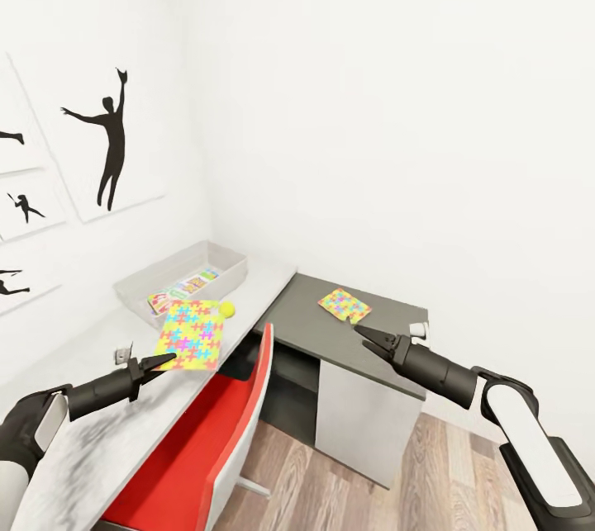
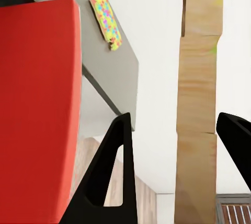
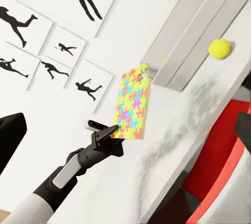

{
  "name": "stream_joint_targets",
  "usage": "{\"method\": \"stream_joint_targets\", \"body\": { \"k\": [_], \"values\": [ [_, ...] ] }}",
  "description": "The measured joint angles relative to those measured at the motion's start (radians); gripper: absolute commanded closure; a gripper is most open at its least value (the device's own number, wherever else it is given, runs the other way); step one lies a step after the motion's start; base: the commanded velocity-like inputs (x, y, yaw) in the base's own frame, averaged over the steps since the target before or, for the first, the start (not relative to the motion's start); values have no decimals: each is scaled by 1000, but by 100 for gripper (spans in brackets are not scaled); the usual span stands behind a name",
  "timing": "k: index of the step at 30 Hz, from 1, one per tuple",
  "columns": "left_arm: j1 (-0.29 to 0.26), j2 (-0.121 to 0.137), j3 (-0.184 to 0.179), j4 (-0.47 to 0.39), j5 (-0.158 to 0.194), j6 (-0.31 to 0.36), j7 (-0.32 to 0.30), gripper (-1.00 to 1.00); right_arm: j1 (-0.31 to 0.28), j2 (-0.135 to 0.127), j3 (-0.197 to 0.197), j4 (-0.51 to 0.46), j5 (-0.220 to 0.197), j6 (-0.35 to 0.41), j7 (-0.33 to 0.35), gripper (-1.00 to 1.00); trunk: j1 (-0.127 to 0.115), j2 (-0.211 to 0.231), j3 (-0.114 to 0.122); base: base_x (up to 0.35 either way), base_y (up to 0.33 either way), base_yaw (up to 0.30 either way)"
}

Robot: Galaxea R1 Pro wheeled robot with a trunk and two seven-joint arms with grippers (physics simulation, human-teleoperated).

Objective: Put all the toys in the child's room - the three board games (two on the bed and one on the table), the two jigsaw puzzles on the table, and the tennis ball on the table - inside the toy box on the table in the child's room.

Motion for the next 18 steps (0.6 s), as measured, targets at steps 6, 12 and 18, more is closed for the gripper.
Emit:
{"method": "stream_joint_targets", "body": {
  "k": [6,12,18],
  "values": [
    [0,0,1,0,0,0,-2,100,0,1,1,0,1,-1,0,-100,0,0,0,22,-80,65],
    [0,0,1,0,0,0,-1,100,0,1,1,0,1,-2,0,-100,0,0,0,104,-172,260],
    [0,1,2,0,0,0,-2,100,0,2,4,0,1,-2,0,-100,0,0,0,159,-176,289]
  ]
}}
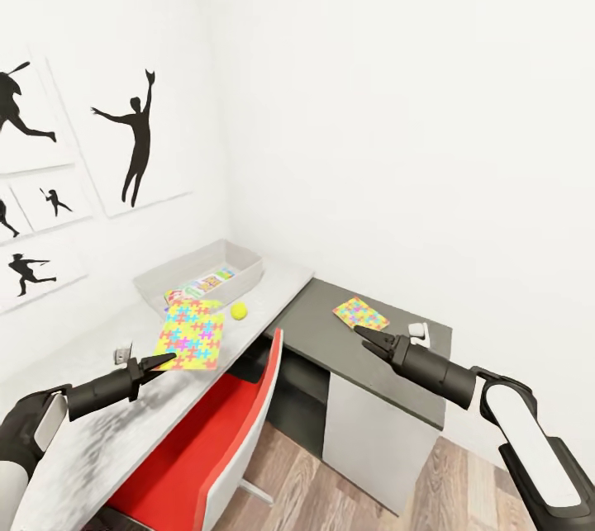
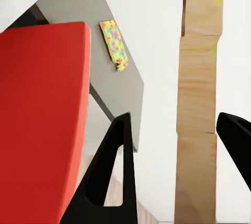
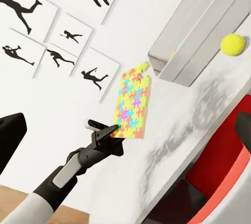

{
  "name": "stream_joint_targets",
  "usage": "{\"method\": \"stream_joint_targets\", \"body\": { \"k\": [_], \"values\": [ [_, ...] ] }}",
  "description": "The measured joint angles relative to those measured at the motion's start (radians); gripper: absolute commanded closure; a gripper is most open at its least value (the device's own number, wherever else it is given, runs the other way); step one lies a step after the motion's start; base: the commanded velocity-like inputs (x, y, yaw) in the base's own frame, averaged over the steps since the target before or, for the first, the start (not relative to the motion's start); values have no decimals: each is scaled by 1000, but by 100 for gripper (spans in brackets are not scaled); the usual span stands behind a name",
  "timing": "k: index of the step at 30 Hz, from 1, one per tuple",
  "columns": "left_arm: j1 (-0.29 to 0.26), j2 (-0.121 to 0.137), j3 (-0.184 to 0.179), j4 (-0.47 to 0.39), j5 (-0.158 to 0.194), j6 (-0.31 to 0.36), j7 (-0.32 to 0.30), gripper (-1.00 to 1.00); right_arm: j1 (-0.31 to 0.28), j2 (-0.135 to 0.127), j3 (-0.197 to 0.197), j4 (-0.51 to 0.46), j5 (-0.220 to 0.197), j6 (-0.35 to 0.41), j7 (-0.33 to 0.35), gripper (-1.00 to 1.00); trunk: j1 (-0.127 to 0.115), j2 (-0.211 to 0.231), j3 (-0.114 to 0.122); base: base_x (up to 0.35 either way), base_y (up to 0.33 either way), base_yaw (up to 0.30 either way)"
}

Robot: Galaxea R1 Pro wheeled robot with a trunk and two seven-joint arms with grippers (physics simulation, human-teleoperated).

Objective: Put all the toys in the child's room - the three board games (two on the bed and one on the table), the two jigsaw puzzles on the table, and the tennis ball on the table - inside the toy box on the table in the child's room.

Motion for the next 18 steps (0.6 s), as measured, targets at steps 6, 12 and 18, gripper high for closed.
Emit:
{"method": "stream_joint_targets", "body": {
  "k": [6,12,18],
  "values": [
    [0,-1,0,0,0,0,1,100,0,-1,0,0,0,0,0,-100,0,0,0,212,-97,291],
    [0,-1,0,-1,-1,0,0,100,0,0,0,0,0,0,0,-100,0,0,0,191,-25,291],
    [0,0,0,-1,0,0,0,100,0,0,3,0,0,1,0,-100,0,0,0,29,-66,291]
  ]
}}
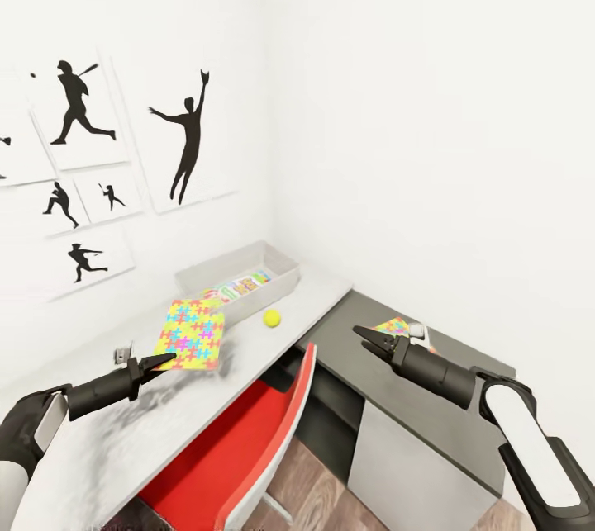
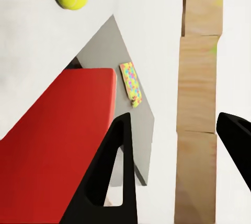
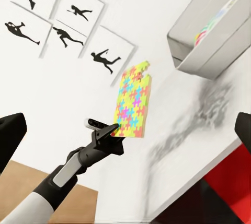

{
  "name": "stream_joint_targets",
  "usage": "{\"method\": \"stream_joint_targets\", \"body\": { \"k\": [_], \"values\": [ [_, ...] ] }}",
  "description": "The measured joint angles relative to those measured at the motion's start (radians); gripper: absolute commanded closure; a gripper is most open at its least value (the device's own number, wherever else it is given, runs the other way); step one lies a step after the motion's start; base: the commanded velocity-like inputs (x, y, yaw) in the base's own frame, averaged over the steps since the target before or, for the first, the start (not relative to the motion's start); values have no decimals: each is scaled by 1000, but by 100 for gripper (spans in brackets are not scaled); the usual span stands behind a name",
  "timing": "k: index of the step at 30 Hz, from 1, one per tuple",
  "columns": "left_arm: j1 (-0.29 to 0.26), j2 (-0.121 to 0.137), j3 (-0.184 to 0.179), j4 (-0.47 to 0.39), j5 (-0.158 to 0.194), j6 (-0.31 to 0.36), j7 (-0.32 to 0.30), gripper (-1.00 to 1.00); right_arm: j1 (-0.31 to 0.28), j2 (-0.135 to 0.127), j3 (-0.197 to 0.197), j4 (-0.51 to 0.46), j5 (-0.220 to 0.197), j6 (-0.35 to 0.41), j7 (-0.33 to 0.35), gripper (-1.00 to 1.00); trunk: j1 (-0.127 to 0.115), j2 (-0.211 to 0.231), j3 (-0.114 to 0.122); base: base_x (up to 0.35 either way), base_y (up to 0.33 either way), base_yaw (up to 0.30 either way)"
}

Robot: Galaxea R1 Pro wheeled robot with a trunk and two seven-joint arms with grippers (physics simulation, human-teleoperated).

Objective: Put all the toys in the child's room - the three board games (two on the bed and one on the table), the two jigsaw puzzles on the table, and the tennis ball on the table - inside the toy box on the table in the child's room.

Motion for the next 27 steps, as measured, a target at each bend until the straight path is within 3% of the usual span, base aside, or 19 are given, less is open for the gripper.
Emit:
{"method": "stream_joint_targets", "body": {
  "k": [10,27],
  "values": [
    [0,0,0,0,0,0,1,100,0,0,2,0,0,1,0,-100,0,0,-2,105,-116,291],
    [0,1,0,-20,4,3,-13,100,0,0,2,0,23,1,1,-100,0,0,-9,275,-128,291]
  ]
}}
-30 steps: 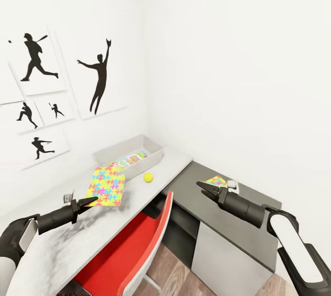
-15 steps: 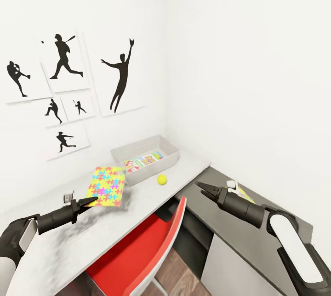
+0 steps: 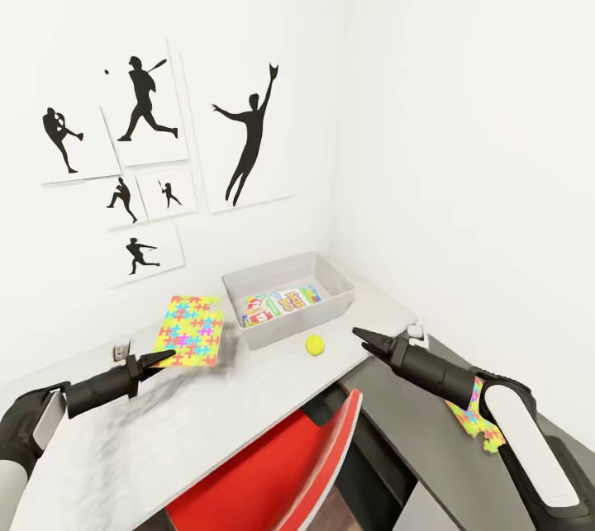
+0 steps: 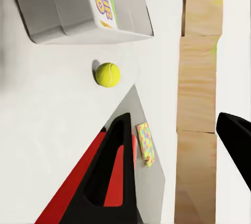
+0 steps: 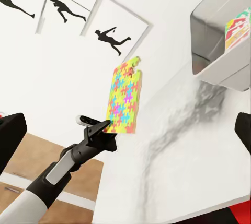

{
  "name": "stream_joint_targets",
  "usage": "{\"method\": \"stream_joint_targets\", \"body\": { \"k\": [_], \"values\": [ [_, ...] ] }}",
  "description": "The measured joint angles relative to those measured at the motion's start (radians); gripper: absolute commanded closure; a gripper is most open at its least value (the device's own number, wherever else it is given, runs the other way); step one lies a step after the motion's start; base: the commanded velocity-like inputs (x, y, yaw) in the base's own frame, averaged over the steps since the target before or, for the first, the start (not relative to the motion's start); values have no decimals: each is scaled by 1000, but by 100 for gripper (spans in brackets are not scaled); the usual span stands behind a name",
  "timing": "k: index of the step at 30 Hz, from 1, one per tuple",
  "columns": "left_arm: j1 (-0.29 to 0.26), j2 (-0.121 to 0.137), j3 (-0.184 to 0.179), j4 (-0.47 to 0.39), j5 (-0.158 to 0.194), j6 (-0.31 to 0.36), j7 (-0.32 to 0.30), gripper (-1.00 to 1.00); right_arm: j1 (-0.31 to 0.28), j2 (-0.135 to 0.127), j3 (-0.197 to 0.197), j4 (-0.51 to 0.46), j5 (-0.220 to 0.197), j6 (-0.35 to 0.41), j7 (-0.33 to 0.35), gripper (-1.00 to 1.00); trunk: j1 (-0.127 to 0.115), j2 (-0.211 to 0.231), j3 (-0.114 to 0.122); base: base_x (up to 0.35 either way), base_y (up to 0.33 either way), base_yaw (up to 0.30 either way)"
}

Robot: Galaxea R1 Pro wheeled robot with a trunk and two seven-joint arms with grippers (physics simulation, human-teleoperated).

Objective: Put all the toys in the child's room - the three board games (two on the bed and one on the table), the two jigsaw puzzles on the table, and the tennis ball on the table - inside the toy box on the table in the child's room.

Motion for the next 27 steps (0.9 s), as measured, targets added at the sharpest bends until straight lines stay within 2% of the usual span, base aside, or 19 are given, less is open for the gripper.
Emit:
{"method": "stream_joint_targets", "body": {
  "k": [3,6,9,14,20,27],
  "values": [
    [6,0,-1,-84,2,15,-59,100,0,0,0,0,3,0,1,-100,0,0,-1,213,-148,291],
    [12,2,0,-168,-1,81,-151,100,0,0,0,0,3,0,1,-100,0,0,-2,177,-131,291],
    [14,5,-1,-195,-4,110,-186,100,0,0,1,0,3,0,1,-100,0,0,-3,116,-129,194],
    [14,6,-1,-207,-7,122,-200,100,0,0,0,0,3,0,1,-100,0,0,-4,26,-33,42],
    [14,6,-1,-209,-8,124,-200,100,0,0,0,0,3,0,1,-100,0,0,-4,35,124,5],
    [15,5,-2,-209,-7,121,-198,100,0,0,0,0,4,0,1,-100,0,0,-4,142,17,0]
  ]
}}
